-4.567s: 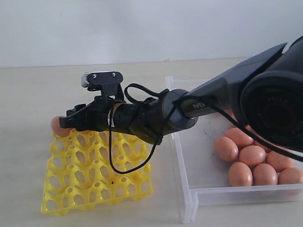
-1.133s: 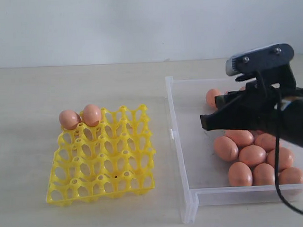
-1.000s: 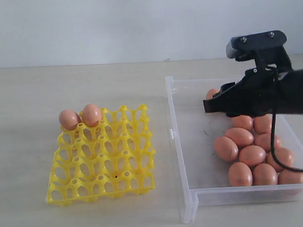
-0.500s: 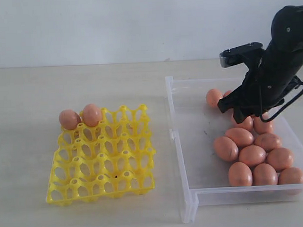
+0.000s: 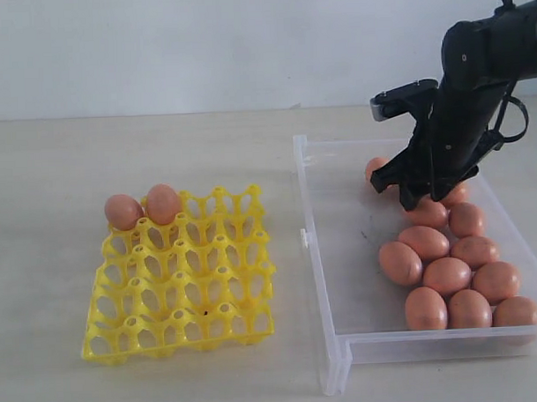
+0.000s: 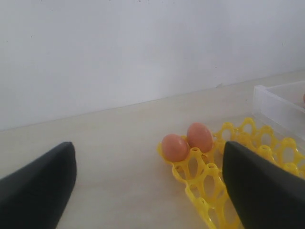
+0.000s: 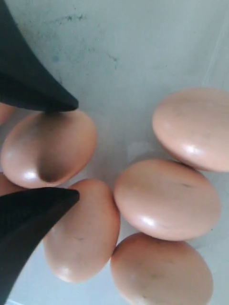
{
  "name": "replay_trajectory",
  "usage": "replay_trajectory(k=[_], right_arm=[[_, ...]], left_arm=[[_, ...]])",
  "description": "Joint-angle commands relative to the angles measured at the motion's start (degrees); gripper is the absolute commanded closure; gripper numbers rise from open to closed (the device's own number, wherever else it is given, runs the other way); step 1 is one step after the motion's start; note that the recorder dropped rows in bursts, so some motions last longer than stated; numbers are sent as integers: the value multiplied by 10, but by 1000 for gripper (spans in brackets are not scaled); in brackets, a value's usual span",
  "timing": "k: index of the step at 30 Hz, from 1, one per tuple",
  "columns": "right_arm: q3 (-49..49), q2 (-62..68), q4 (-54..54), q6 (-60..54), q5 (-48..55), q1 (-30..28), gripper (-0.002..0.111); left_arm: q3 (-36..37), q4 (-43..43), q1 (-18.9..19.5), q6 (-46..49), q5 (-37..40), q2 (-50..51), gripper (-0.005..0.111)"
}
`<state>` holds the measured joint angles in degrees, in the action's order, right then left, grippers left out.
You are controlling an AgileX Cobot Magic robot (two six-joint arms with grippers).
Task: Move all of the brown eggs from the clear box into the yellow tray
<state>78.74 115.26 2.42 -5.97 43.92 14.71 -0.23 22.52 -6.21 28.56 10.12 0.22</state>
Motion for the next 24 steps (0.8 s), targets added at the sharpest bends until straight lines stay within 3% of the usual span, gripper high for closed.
replay_trajectory(k=[1, 11, 24], right_arm=[[21, 20, 15, -5, 30, -4, 65], [43, 34, 15, -66, 52, -4, 65], [95, 71, 24, -74, 168, -4, 65]], left_arm=[[2, 4, -4, -5, 0, -2, 29], [2, 4, -4, -5, 0, -2, 29], [2, 4, -4, -5, 0, -2, 29]])
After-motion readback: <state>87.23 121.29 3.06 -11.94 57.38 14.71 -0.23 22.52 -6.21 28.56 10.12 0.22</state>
